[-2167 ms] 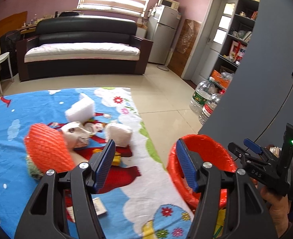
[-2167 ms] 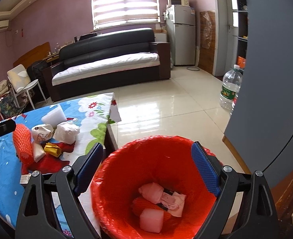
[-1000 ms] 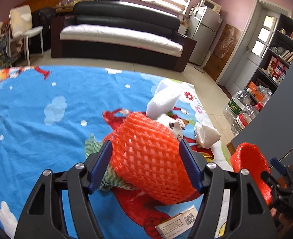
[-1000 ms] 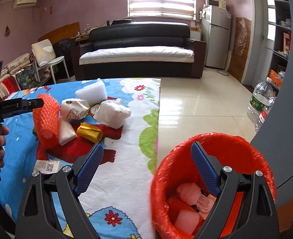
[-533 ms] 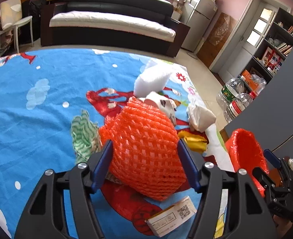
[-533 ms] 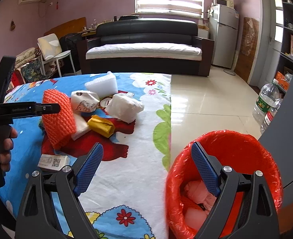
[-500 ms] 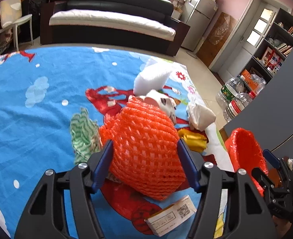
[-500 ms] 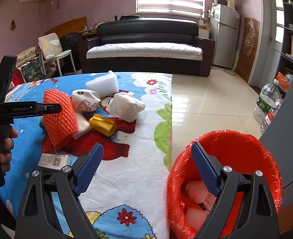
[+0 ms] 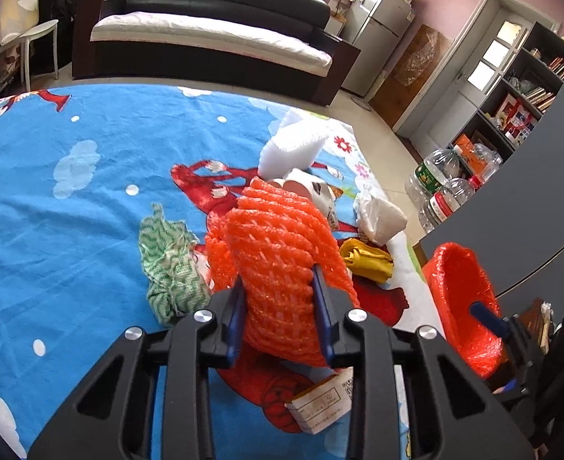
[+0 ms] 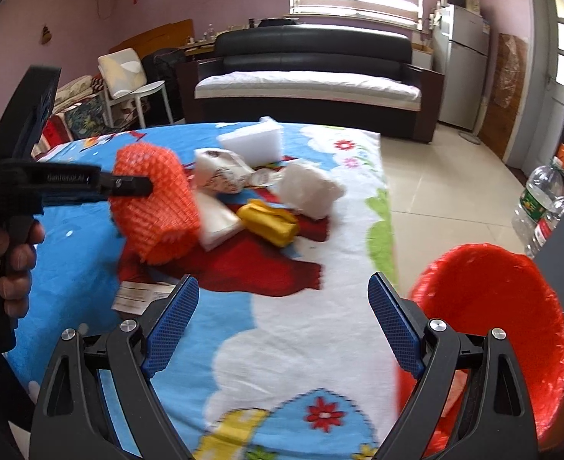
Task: Collect trash
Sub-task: 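Grasp the orange foam net with the left tool while the right tool grasps the white QR-code box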
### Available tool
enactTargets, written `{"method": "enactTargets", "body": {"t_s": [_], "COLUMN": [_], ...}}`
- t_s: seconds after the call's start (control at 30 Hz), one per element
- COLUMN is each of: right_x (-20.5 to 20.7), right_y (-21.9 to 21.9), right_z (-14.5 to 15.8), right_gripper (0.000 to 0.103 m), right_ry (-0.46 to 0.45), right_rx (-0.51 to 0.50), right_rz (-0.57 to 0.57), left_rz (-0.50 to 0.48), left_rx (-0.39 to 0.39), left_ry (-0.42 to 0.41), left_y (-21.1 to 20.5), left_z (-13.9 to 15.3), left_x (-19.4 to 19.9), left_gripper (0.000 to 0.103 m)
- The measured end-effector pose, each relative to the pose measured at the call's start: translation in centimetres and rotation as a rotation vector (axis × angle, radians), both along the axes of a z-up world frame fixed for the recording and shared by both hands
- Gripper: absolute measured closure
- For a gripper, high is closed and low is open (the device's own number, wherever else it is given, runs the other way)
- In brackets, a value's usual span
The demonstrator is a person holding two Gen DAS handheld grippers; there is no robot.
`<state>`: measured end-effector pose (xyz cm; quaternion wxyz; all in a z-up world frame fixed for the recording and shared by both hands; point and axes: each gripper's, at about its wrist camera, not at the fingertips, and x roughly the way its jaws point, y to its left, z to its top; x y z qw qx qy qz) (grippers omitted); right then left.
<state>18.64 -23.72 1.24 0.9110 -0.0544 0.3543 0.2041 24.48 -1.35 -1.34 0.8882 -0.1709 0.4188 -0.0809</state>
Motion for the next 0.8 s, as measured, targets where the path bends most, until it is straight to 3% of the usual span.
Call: {"method": "enactTargets", "body": {"t_s": [0.4, 0.8], "right_x": [-1.1, -0.9], "right_y": [7.1, 9.5], "right_z": [-1.6, -3.0], "right_gripper": [0.018, 0.018], "right_ry": [0.072, 0.147], "right_rx": [-0.032, -0.058], "right_rz": [0.119, 0.159], "left_rz": [0.063, 0.109], "left_rx": [0.047, 0.111], "left_ry": [-0.101, -0.14], "left_y": [3.1, 4.4], "left_z": [3.2, 4.2], "left_x": [-2.4, -3.1], "left_gripper": [0.073, 0.073]}}
